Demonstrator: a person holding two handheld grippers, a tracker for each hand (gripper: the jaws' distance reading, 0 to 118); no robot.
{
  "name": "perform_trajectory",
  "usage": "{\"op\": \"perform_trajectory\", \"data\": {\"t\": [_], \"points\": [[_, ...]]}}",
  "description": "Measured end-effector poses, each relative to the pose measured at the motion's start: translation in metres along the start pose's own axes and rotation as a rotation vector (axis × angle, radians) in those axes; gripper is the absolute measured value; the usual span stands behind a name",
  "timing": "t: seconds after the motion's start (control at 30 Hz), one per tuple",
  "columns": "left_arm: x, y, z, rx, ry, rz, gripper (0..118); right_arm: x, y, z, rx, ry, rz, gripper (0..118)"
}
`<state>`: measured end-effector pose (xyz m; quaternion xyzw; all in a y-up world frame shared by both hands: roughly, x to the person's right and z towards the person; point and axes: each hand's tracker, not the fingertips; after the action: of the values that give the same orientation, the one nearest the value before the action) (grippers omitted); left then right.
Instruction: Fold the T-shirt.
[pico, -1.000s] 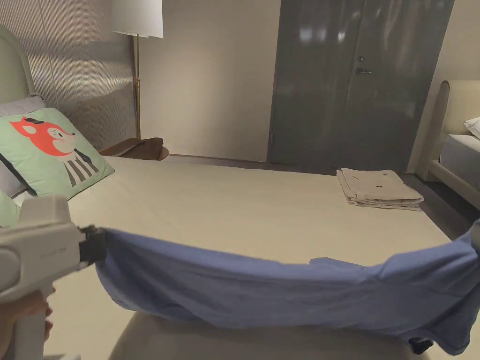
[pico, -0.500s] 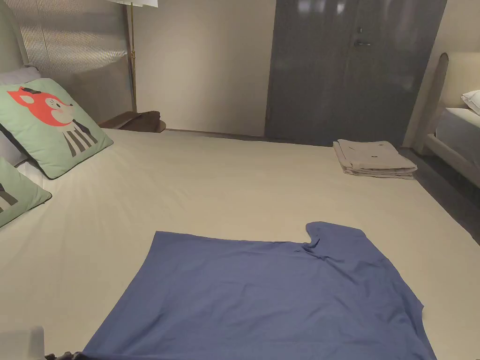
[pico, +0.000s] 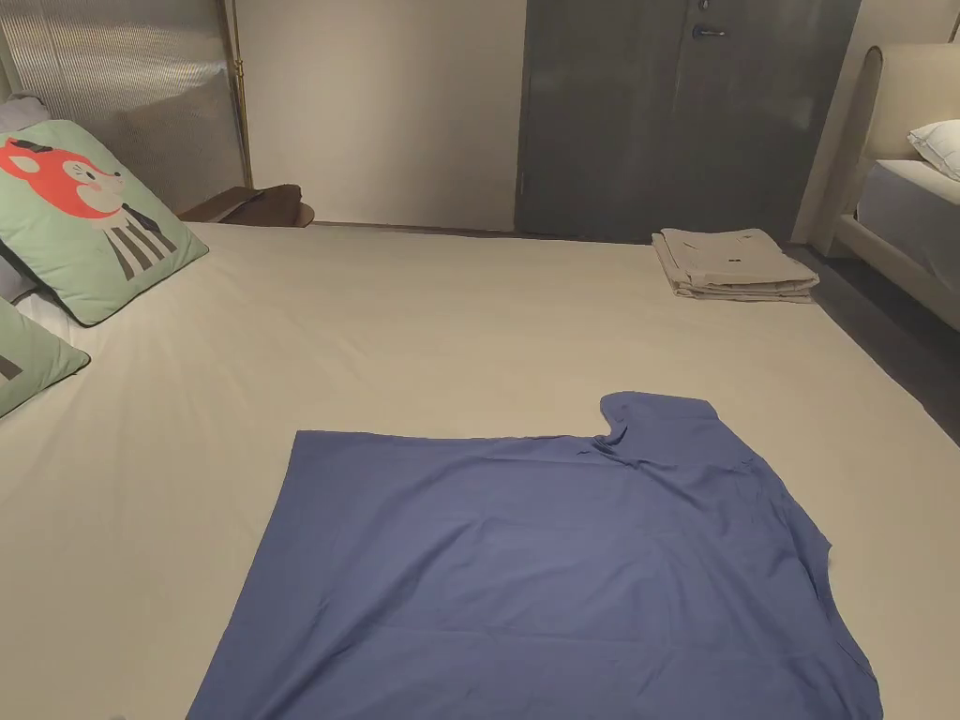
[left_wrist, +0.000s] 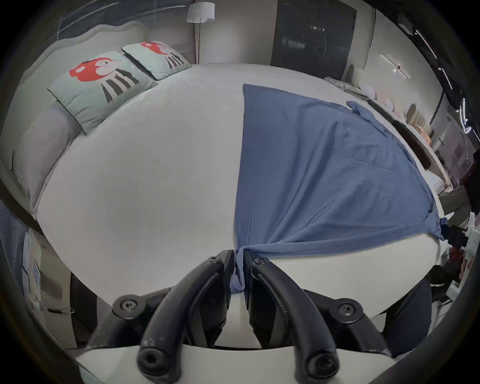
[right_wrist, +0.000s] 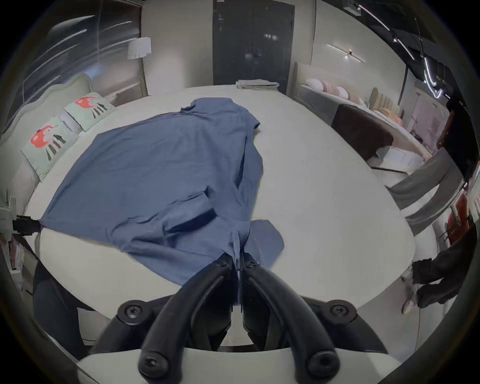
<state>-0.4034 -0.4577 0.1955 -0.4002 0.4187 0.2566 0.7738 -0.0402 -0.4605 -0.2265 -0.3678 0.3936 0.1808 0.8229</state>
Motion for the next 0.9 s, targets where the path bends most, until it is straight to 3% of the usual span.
{"op": "perform_trajectory", "data": {"t": [0.17, 0.2, 0.23, 0.27, 0.3, 0.33, 0.57, 0.63, 0.67, 0.7, 0.73, 0.8, 0.83, 0.9], "points": [[-0.005, -0.003, -0.001, 0.006, -0.004, 0.017, 6, 0.005, -0.005, -0.004, -0.006, -0.015, -0.001, 4], [-0.004, -0.002, 0.000, 0.013, -0.007, 0.020, 16, 0.004, -0.005, -0.004, -0.005, -0.013, 0.002, 5], [-0.003, -0.002, 0.003, 0.022, -0.009, 0.020, 45, 0.004, -0.006, -0.003, 0.005, -0.011, 0.003, 20], [-0.001, -0.002, 0.006, 0.043, 0.021, 0.013, 71, 0.004, -0.006, -0.001, 0.022, -0.004, 0.001, 47], [0.000, -0.002, 0.012, 0.091, 0.055, 0.011, 92, 0.005, -0.007, 0.000, 0.061, -0.011, 0.001, 77], [-0.001, -0.001, 0.022, 0.152, 0.047, 0.012, 103, 0.005, -0.004, 0.006, 0.111, -0.011, -0.001, 98], [0.001, 0.026, 0.091, 0.579, 0.037, 0.097, 103, -0.030, 0.048, 0.082, 0.538, -0.102, -0.007, 98], [0.008, 0.034, 0.109, 0.668, 0.044, 0.084, 98, -0.039, 0.059, 0.097, 0.629, -0.080, -0.011, 93], [0.016, 0.035, 0.120, 0.707, 0.049, 0.066, 91, -0.043, 0.062, 0.102, 0.662, -0.064, -0.002, 84], [0.019, 0.037, 0.127, 0.735, 0.061, 0.055, 76, -0.048, 0.068, 0.104, 0.687, -0.063, 0.003, 70], [0.023, 0.039, 0.132, 0.760, 0.075, 0.042, 52, -0.053, 0.070, 0.107, 0.707, -0.065, 0.011, 45], [0.027, 0.040, 0.135, 0.782, 0.069, 0.037, 14, -0.061, 0.073, 0.109, 0.726, -0.065, 0.010, 9], [0.027, 0.040, 0.137, 0.787, 0.056, 0.039, 6, -0.064, 0.075, 0.108, 0.736, -0.066, 0.001, 1], [0.027, 0.040, 0.138, 0.781, 0.026, 0.038, 4, -0.066, 0.078, 0.108, 0.728, -0.037, -0.006, 0]]}}
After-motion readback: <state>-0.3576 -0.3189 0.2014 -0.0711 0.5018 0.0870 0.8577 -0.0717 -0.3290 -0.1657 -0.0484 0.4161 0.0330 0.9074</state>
